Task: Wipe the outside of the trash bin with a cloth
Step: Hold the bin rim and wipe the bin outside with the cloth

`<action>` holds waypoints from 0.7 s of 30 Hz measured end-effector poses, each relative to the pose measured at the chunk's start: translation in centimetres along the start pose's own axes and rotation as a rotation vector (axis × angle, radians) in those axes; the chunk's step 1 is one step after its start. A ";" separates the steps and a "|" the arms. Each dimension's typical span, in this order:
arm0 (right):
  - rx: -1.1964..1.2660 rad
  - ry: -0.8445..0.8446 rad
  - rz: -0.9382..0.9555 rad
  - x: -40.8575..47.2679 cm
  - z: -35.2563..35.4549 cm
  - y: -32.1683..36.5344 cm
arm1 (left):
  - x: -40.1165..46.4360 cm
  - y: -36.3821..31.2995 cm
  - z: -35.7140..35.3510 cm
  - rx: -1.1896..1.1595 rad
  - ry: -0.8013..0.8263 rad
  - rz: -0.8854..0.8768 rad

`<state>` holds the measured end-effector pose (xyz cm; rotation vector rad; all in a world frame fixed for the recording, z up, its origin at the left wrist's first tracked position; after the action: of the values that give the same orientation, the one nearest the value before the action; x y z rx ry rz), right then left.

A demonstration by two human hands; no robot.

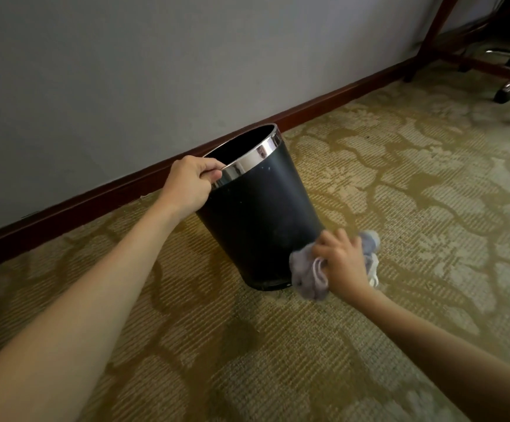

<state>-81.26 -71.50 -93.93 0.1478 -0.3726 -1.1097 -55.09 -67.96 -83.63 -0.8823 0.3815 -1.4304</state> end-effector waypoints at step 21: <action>1.282 -0.055 -1.001 0.1 2.3 -10.5 | -2.6 -4.7 -3.6 0.096 0.076 -0.050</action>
<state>-90.98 -76.06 -94.96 1.5701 -1.0916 -1.6837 -61.25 -66.10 -83.28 -0.7666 0.3467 -1.5185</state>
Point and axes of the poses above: each hand's wrist, its own x-axis towards the middle knuckle, its own z-axis out of the back of the hand, y = z × x, the point moved 8 cm from there along x, towards the middle knuckle, and after that the axes turned 15 degrees about -z, right-handed, at the moved point
